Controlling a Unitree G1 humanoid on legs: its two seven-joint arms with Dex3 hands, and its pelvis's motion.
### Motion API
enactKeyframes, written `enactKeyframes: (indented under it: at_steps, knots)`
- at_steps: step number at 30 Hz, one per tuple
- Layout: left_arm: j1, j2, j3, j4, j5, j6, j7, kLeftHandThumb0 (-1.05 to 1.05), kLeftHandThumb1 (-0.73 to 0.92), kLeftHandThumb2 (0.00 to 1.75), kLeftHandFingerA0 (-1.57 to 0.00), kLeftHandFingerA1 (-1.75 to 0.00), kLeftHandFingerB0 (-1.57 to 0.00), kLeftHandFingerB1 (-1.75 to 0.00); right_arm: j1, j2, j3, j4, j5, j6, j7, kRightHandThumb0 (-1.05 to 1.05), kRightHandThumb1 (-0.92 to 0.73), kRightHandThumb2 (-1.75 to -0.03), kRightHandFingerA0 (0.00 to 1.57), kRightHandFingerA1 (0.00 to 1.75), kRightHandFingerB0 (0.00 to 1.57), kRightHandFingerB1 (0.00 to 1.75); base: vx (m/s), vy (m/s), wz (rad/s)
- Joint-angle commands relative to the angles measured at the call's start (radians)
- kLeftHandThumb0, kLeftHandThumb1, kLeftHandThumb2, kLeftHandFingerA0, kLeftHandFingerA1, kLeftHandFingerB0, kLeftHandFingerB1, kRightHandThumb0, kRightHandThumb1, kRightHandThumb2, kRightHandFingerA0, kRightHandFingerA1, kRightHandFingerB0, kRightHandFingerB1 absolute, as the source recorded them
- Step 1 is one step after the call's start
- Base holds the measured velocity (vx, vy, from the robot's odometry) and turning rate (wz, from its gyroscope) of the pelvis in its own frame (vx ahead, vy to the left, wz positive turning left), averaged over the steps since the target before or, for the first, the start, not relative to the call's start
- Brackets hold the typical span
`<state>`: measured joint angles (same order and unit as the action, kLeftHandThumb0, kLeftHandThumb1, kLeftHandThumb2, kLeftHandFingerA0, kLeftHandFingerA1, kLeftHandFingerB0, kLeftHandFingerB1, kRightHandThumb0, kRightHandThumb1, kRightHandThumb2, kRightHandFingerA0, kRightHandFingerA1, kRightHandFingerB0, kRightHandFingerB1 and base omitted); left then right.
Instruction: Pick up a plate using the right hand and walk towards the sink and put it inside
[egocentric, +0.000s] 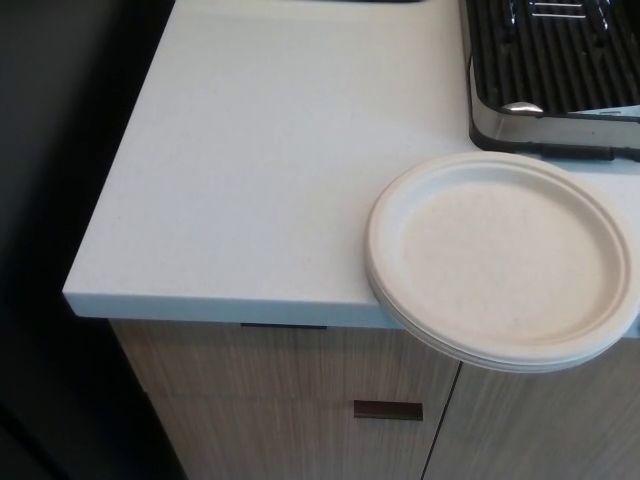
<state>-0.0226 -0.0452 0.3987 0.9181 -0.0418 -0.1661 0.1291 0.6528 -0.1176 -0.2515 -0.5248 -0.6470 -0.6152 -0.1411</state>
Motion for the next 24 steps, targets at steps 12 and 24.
enactKeyframes:
  at_steps: [12,24]
  knots:
    - [-0.005,0.056,0.023,0.004,-0.029,-0.170,0.034,0.05,0.51,1.75,-1.02,-1.68,-0.87,-1.49,-0.168,-0.158,0.053,-0.046,-0.492,0.093,0.029,-0.72,-0.44,-0.79,0.00,0.00,0.00,0.02,0.00,0.000,0.00]
    - [-0.004,0.052,0.026,0.020,-0.029,-0.179,0.044,0.03,0.54,1.75,-1.02,-1.69,-0.90,-1.52,-0.314,-0.226,0.139,0.063,-0.583,0.192,0.050,-0.72,-0.43,-0.78,0.00,0.00,0.00,0.02,0.00,0.000,0.00]
